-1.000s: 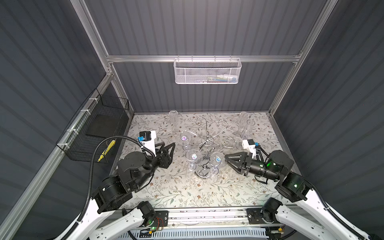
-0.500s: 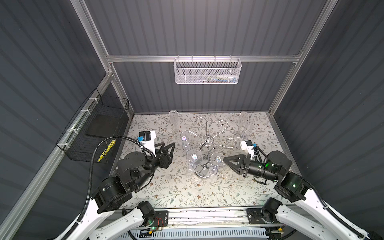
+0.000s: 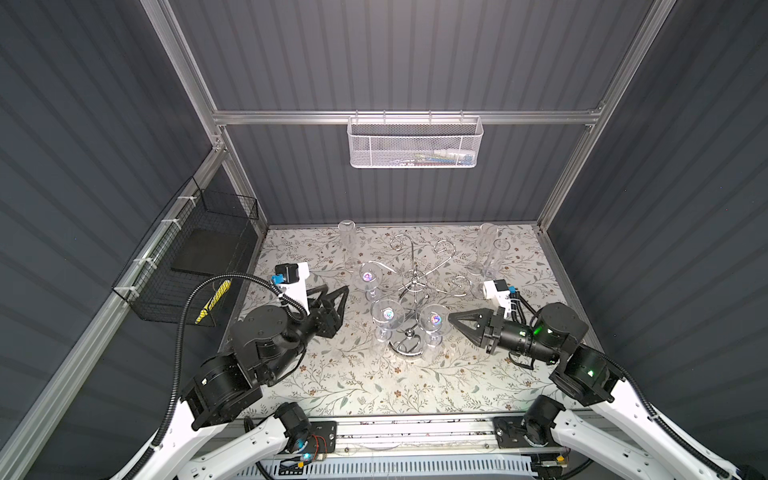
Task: Take the wine glass off the wine glass rack
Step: 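Close the right gripper on the base of the hanging flute glass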
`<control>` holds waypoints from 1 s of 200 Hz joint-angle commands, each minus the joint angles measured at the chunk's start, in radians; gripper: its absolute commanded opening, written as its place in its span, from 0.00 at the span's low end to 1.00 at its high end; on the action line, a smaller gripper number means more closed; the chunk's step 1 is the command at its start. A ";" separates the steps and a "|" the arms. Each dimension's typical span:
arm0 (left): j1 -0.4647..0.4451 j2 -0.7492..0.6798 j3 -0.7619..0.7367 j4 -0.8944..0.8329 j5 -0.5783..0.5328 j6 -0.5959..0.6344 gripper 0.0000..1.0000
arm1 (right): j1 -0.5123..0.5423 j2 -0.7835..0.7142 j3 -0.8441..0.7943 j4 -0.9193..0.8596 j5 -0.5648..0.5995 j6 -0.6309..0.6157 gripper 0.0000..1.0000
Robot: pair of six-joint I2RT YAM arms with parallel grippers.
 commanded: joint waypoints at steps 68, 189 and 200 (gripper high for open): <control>-0.001 -0.025 -0.002 -0.030 -0.013 -0.023 0.56 | 0.020 -0.011 -0.007 0.079 0.027 0.038 0.00; -0.001 -0.041 -0.007 -0.042 -0.018 -0.037 0.57 | 0.062 -0.002 0.056 0.077 0.041 0.027 0.00; -0.001 -0.039 -0.009 -0.043 -0.018 -0.038 0.57 | 0.074 0.005 0.063 0.078 0.045 0.023 0.00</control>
